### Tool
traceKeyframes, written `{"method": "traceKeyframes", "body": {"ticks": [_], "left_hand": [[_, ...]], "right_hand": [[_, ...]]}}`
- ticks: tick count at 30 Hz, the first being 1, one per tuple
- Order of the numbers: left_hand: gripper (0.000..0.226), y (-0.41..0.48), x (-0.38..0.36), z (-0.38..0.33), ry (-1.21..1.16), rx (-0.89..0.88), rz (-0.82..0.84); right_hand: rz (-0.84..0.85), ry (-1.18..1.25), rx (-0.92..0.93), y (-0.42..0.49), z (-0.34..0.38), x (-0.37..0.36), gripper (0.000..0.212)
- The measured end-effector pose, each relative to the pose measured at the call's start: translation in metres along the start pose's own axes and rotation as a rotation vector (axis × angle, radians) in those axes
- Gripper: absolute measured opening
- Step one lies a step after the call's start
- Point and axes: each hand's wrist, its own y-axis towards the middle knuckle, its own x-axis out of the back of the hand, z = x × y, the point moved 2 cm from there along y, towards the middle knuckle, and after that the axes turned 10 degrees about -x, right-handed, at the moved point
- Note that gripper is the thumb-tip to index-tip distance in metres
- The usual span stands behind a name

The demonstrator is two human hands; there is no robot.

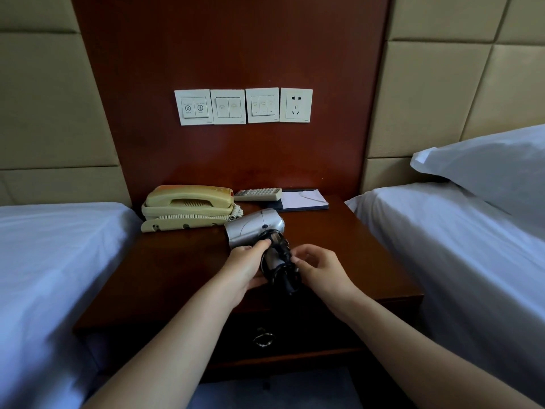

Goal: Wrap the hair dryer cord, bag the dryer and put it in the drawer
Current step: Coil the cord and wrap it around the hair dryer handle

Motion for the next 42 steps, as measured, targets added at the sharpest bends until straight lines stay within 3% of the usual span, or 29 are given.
{"method": "traceKeyframes", "body": {"ticks": [5, 17, 21, 26, 29, 33, 38, 42], "left_hand": [[0.027, 0.001, 0.004, 0.001, 0.030, -0.028, 0.037], [0.023, 0.004, 0.014, 0.012, 0.292, -0.193, 0.022], [0.061, -0.004, 0.007, 0.010, 0.338, -0.245, 0.063], [0.063, -0.001, -0.008, 0.013, 0.351, -0.298, 0.102], [0.064, 0.003, -0.022, 0.015, 0.388, -0.350, 0.109], [0.090, 0.014, -0.046, 0.023, 0.414, -0.413, 0.130], [0.057, 0.018, -0.077, 0.017, 0.366, -0.410, 0.164], [0.052, 0.026, -0.092, 0.019, 0.363, -0.410, 0.118]], "right_hand": [[-0.009, 0.047, 0.041, 0.000, 0.003, -0.004, 0.013], [0.049, 0.079, -0.100, -0.003, 0.007, -0.002, 0.026], [-0.028, -0.013, -0.080, -0.005, 0.010, 0.004, 0.022], [-0.119, -0.252, -0.020, -0.003, 0.013, 0.028, 0.016], [-0.175, -0.305, -0.035, 0.003, 0.009, 0.043, 0.023], [-0.203, -0.290, -0.116, 0.006, 0.005, 0.062, 0.035], [-0.146, -0.252, -0.138, 0.007, -0.004, 0.081, 0.032], [-0.169, -0.256, -0.075, 0.008, -0.009, 0.089, 0.029]]}}
